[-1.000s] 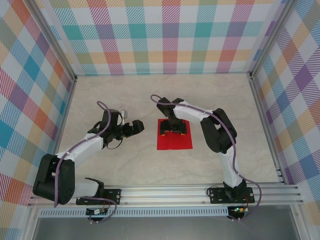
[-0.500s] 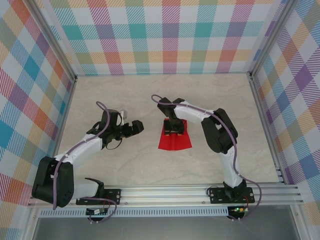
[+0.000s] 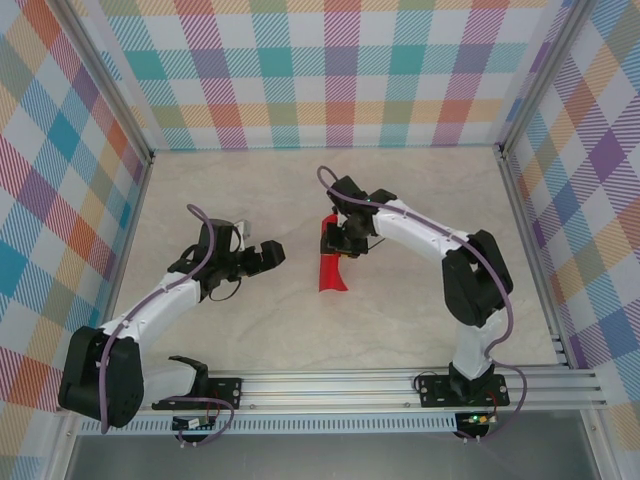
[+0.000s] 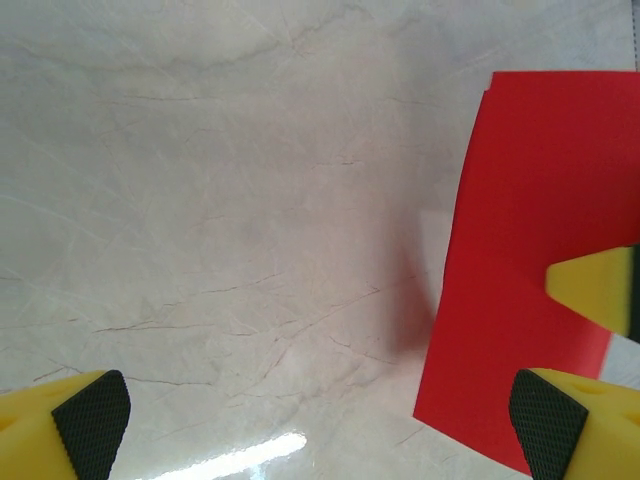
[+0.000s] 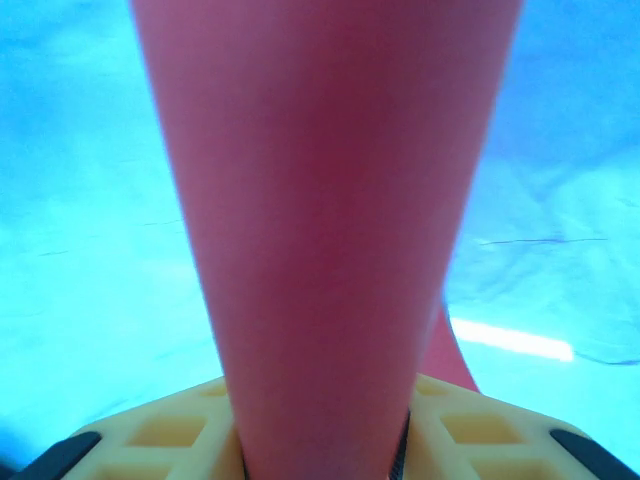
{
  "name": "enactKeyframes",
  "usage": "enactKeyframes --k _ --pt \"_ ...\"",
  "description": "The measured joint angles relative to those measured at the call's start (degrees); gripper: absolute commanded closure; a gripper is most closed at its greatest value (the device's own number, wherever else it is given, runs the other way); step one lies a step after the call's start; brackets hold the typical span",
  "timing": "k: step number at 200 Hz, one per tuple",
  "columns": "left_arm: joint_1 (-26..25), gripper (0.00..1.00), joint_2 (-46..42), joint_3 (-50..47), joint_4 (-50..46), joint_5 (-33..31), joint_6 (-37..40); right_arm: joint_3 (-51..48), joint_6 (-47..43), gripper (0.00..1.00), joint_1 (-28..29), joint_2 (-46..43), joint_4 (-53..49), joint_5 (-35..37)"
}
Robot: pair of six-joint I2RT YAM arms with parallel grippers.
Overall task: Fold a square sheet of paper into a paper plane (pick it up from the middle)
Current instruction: Fold the square sheet of paper in half at the center of the table.
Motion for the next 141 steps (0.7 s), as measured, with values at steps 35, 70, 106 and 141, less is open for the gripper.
enactKeyframes --k 35,70,106,141 --pt "0.0 0.00 -0.9 0.7 -0.6 -0.3 -0.4 -7.1 3.8 0.62 -3.9 -4.3 11.8 -12.9" --pt "0.0 0.00 -2.1 1.8 -1.3 0.3 -1.2 -14.3 7.9 0.61 -7.2 -4.4 22.8 -21.7" --pt "-0.2 0.00 -2.1 1.8 -1.2 0.5 -2.9 -20.3 9.5 0.61 -9.2 -1.4 29.0 -25.4" --pt "-1.0 0.00 -2.1 1.8 -1.1 1.0 -3.9 -24.1 8.7 0.60 -10.3 0.0 29.0 -25.5"
